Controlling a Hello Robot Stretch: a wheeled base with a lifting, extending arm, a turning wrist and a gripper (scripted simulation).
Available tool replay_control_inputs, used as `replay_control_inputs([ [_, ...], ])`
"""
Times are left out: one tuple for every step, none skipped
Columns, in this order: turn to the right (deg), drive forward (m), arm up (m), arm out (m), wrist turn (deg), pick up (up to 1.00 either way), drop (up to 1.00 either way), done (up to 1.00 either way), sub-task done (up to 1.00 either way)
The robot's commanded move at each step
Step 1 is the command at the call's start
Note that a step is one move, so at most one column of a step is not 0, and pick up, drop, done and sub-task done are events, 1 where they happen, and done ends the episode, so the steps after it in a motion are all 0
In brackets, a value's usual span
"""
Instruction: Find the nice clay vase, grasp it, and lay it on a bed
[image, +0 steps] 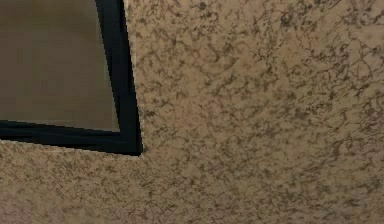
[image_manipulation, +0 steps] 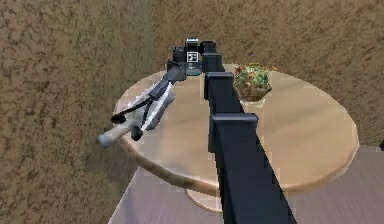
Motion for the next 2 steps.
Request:
replay_control_inputs([
  [0.0,0.00,0.00,0.00,45.0,0.00,0.00,0.00,0.00],
  [0.0,0.00,0.00,0.00,21.0,0.00,0.00,0.00,0.00],
])
